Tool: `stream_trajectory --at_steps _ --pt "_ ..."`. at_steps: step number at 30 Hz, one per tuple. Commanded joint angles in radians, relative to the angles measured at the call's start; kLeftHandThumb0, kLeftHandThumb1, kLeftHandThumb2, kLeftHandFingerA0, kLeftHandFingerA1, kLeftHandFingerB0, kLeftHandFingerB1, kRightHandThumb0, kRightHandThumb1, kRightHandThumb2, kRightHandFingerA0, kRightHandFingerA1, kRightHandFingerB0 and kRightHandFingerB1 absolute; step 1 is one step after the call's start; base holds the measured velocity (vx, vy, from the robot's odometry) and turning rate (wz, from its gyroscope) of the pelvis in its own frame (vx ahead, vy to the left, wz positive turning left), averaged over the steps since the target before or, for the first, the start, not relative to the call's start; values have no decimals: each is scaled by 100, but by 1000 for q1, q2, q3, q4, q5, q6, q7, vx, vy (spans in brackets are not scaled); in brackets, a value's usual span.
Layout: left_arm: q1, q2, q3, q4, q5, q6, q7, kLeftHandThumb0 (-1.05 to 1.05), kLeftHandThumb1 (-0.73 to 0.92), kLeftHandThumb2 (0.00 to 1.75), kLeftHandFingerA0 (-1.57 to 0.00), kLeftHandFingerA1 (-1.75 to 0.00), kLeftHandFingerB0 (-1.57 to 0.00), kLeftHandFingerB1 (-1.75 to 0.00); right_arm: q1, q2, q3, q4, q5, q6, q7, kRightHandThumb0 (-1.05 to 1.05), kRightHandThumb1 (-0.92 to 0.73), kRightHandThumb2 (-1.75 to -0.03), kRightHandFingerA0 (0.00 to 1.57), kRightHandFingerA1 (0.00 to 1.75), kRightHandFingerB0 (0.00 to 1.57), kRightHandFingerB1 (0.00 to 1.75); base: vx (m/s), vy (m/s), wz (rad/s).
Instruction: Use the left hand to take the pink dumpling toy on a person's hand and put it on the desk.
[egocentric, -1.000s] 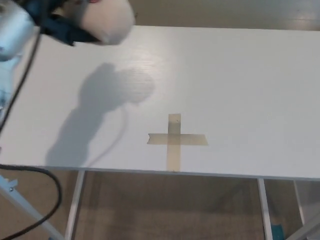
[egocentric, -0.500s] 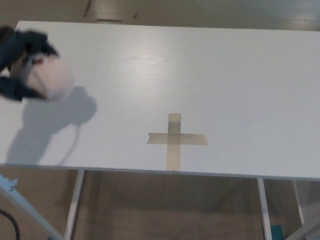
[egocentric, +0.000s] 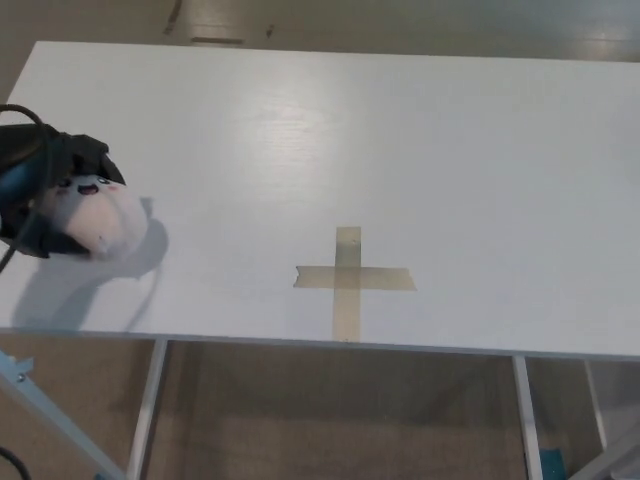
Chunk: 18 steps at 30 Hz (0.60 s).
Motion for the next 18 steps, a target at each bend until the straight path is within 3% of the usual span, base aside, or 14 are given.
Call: stream_trajectory --at_steps 1,4,5,13,14,15,17,18 --pt "62 -37 -23 -48 27 21 33 -28 64 89 -81 -122 -70 -63 10 3 -4 -1 6 8 -4 -21 -68 -60 69 48 55 43 0 0 0" --pt "81 -50 -26 -73 27 32 30 -29 65 89 -79 -122 -68 -61 10 3 -6 -1 6 6 -3 -21 -68 -60 69 48 55 43 0 0 0" --pt "85 -56 -27 -77 28 35 31 -19 73 61 -68 -144 -64 -44 10 3 -5 -1 5 6 -2 -21 -68 -60 69 48 55 43 0 0 0" --pt "121 -84 -29 -136 19 60 11 -21 72 63 -70 -138 -63 -44 3 -1 3 0 -3 10 -3 -21 -68 -60 70 48 54 43 0 0 0" --pt "125 -87 -27 -138 16 61 12 -21 72 62 -73 -133 -67 -45 3 -2 4 -1 -5 10 -3 -21 -68 -60 70 48 55 43 0 0 0" --pt "131 -97 -20 -130 5 57 21 -22 68 60 -81 -107 -58 -41 1 -2 6 -1 -6 11 -4 -21 -68 -60 70 48 55 43 0 0 0" --pt "133 -103 -17 -123 -1 53 27 -22 68 60 -81 -107 -58 -41 1 -2 7 0 -6 11 -4 -21 -68 -60 70 48 55 43 0 0 0" --pt "131 -107 -18 -102 -9 50 17 -36 64 61 -69 -47 -31 -32 -2 -2 7 -1 -5 11 -5 -21 -68 -60 70 48 55 43 0 0 0"
